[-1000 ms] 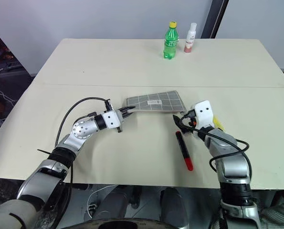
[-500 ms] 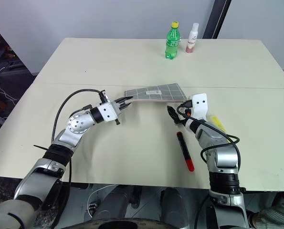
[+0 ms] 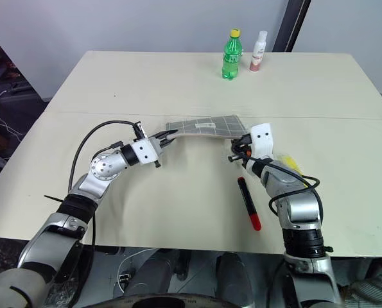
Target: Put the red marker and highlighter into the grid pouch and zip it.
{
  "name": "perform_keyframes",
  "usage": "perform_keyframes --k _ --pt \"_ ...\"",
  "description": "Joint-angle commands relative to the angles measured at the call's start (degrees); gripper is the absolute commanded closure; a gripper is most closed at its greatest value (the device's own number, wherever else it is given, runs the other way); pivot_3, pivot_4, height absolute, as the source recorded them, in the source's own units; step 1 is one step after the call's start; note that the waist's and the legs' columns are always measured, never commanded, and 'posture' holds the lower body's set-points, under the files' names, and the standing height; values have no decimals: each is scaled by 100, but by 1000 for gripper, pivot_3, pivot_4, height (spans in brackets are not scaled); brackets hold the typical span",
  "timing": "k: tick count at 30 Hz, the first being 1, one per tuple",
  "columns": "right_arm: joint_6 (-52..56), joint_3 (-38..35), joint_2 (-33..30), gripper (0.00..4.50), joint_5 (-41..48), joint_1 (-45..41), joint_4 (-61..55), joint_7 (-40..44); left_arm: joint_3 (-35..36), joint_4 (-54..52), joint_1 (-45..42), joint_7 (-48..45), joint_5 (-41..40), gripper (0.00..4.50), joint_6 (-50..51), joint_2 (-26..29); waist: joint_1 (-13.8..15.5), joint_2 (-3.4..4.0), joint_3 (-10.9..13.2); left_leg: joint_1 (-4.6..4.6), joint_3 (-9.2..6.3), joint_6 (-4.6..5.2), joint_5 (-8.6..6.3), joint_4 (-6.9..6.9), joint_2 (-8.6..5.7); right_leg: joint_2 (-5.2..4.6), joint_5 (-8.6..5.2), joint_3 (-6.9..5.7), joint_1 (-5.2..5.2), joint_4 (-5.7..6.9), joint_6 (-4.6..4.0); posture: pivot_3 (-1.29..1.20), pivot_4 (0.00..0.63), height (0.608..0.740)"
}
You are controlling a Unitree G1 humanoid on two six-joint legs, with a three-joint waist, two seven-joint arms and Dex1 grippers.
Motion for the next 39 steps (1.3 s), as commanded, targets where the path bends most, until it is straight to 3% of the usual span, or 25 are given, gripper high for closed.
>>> perform_keyframes --k 1,14,19,20,21,27,28,33,39 --pt "-328 733 -94 4461 -393 -401 -209 304 -148 56 37 -112 -54 4500 -132 -132 -20 0 0 0 1 0 0 0 0 0 0 0 0 0 0 0 150 740" --pt "-1515 2529 -248 4461 -1470 -1242 279 1609 -430 231 -113 22 200 4500 -117 -505 5 -1 0 -3 0 0 0 4 1 1 1 -1 0 -1 1 0 150 740" --pt "-1446 2182 -336 4461 -1362 -1035 251 1741 -343 203 -84 5 91 4500 -32 -529 3 -1 0 -3 -1 0 0 5 1 1 1 0 0 -1 2 0 150 740" --pt "-1419 2082 -353 3781 -1319 -982 217 1748 -320 180 -67 2 68 4500 -6 -522 3 -1 0 -3 -1 0 0 5 1 2 1 0 0 -1 2 0 150 740" --pt "-1386 1955 -359 3460 -1223 -905 147 1773 -288 149 -40 0 28 4500 35 -520 4 -1 0 -3 -1 0 0 5 1 2 1 0 0 -1 2 0 150 740" --pt "-1093 534 -782 283 -223 273 -1097 1961 -135 94 83 33 -109 4500 76 -361 12 -3 2 -6 -2 0 -1 5 -2 -1 1 0 2 -3 2 0 150 740" --pt "-971 153 -735 53 178 507 -1350 1963 -120 81 113 4 -166 4500 86 -356 11 -3 1 -6 -2 0 0 5 -2 -1 1 0 2 -3 2 0 150 740" --pt "-417 -1311 -618 53 1025 1529 -2222 1426 -27 -43 323 -141 -415 4500 187 -321 10 -3 1 -3 -6 0 -1 -1 2 -1 -1 4 3 -2 -1 0 150 740" --pt "16 -2368 -1116 53 775 2041 -1946 799 1 -273 404 -213 -538 4500 293 -297 16 -2 1 -3 1 0 -1 -2 2 -3 -13 7 2 -3 -22 0 150 740"
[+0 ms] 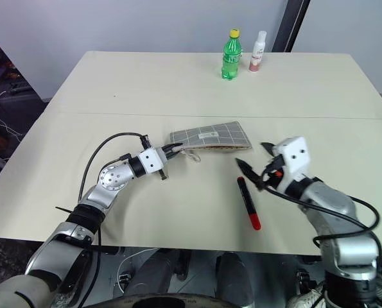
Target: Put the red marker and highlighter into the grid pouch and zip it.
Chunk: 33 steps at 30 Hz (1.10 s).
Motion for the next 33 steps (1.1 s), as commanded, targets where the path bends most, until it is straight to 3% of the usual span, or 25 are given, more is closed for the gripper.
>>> perform_keyframes --k 1,6,13,20,23,27,29,33 --pt "184 -675 -356 53 -133 39 247 -289 94 -224 -14 -22 -113 4500 22 9 4 0 0 0 3 0 0 0 0 -2 -1 0 1 -1 -1 0 150 740" --pt "673 -989 -1464 53 -128 745 972 432 19 -116 -154 -87 -86 4500 -74 -70 23 1 -1 -2 7 1 -1 -1 -2 -9 -1 0 2 -12 -1 0 150 740" --pt "1660 -1137 -1387 53 389 261 1688 312 81 177 -269 -220 -98 4500 -248 34 -44 0 0 4 10 3 -1 1 6 -10 -2 -2 12 -15 -2 0 150 740" --pt "1464 -751 -1422 53 337 218 1639 412 153 340 -386 -268 -127 4500 -340 178 -7 -3 1 -1 9 5 -2 6 4 -13 0 -4 9 -19 1 0 150 740" --pt "1224 -507 -1459 763 155 321 1619 416 163 419 -469 -260 -151 4500 -348 185 -9 -3 0 0 8 5 -2 10 5 -12 0 -6 13 -19 1 0 150 740" --pt "983 -412 -1666 2910 -55 329 1603 453 161 362 -559 -301 -219 4500 -265 107 -8 -3 0 0 9 5 -2 11 4 -12 0 -6 14 -19 2 0 150 740" --pt "839 -405 -1776 3662 -82 285 1544 539 160 362 -590 -348 -223 4500 -263 97 -8 -3 1 -1 9 5 -2 11 4 -12 0 -6 12 -19 3 0 150 740" --pt "295 -212 -2004 3639 -58 108 1046 956 177 490 -752 -439 -202 4500 -316 122 -9 -4 2 -2 9 5 -2 12 4 -12 2 -7 13 -19 6 0 150 740"
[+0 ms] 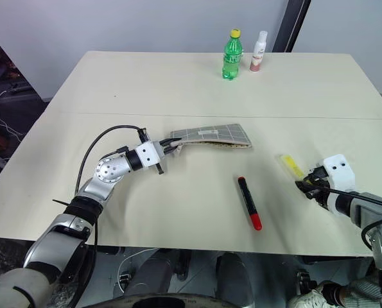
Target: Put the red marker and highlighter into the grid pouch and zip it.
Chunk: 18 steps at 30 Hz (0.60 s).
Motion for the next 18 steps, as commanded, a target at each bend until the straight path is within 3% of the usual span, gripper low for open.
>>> perform_keyframes --k 1,5,10,18 --pt "-458 78 -196 3639 210 -308 -765 385 120 102 -342 -48 -115 4500 -83 25 -2 0 0 -1 0 0 0 0 0 0 0 0 -1 0 1 0 150 740" --pt "-250 89 -51 3639 919 -714 -1397 603 64 382 -535 -9 40 4500 -232 36 -24 -6 4 -1 -2 0 0 0 2 0 3 -3 0 0 7 0 150 740" --pt "-397 1083 87 3639 241 -1071 -1213 120 104 672 -717 74 69 4500 -401 9 7 -28 12 -6 -7 6 -4 0 0 -1 4 -9 -2 -7 12 0 150 740" --pt "-837 1782 380 3639 -234 -1186 -939 11 62 594 -651 146 90 4500 -415 -111 5 -28 12 -9 -7 6 -4 2 -8 -6 8 -9 -4 -9 17 0 150 740"
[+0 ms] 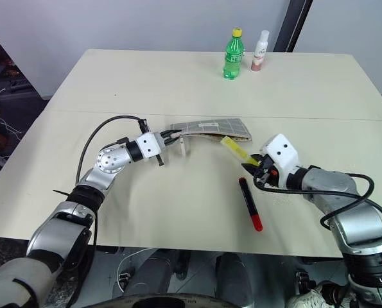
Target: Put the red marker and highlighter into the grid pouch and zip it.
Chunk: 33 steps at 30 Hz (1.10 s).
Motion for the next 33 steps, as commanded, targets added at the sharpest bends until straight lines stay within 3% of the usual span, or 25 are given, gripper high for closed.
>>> perform_keyframes --k 1,13,19,22,27,33 --pt "-302 104 59 3639 -191 -32 21 -23 17 -193 -64 85 16 4500 -122 -48 -2 0 0 0 1 0 0 0 0 0 0 0 0 0 0 0 150 740" --pt "-98 250 169 3639 -265 -216 65 -77 -258 -451 70 58 382 4500 -359 -8 0 0 0 2 0 0 0 1 0 3 1 0 1 3 1 0 150 740" --pt "31 1072 -204 3639 -1057 -871 80 -75 -456 -811 144 -155 368 4500 -330 -53 -17 1 -1 2 0 0 0 0 1 3 1 0 -2 6 1 0 150 740" --pt "206 1387 -36 3639 -1176 -1270 88 -96 -522 -912 155 -230 362 4500 -290 -67 -20 1 0 2 0 0 0 -1 3 5 1 1 -4 8 1 0 150 740" --pt "-889 2093 -156 3639 -1942 -1618 330 177 -528 -898 163 -443 177 4500 -212 -145 -1 1 0 1 -1 -1 0 -2 2 6 1 0 -8 8 1 0 150 740" --pt "-1348 2269 71 3639 -2279 -1754 572 307 -384 -1067 197 -558 -127 4500 42 -237 -8 1 0 3 -1 -1 1 2 2 8 2 0 -4 9 1 0 150 740"
